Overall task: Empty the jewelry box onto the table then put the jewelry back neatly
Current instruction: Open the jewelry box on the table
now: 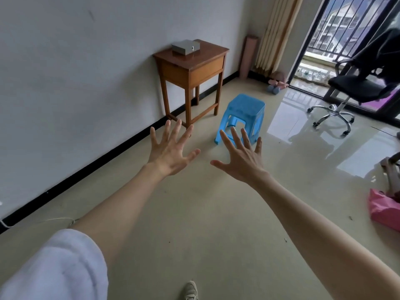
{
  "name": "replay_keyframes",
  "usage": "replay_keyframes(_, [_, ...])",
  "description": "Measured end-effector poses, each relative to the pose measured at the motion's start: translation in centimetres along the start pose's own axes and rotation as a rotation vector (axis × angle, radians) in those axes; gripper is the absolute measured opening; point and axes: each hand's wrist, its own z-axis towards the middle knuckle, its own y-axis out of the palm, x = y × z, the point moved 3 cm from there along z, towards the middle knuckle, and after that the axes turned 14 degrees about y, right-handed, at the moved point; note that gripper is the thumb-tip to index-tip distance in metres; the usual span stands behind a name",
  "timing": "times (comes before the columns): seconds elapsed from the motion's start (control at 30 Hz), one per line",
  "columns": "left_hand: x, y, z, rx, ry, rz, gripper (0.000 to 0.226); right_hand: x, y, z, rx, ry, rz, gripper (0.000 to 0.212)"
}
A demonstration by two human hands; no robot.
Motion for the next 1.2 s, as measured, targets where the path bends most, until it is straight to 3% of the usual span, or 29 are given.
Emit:
replay_keyframes(0.33, [-2.0, 2.4, 16.6, -0.027, 0.025, 0.002, 0.073, 3.8, 1.6, 16.3, -0.041, 0.006, 0.012, 0.091])
replay_keyframes(0.77, [-4.0, 3.5, 38.9, -0.019, -0.092, -0.07, 0.075, 10.8, 0.2, 38.7, -0.09, -0.119, -0.068, 0.09])
replay_keyframes(1.2, [-14.2, 6.0, 59.3, -0.032, -0.107, -0.068, 0.075, 9.9, 2.5, 62.3, -0.086, -0.143, -0.052, 0.092])
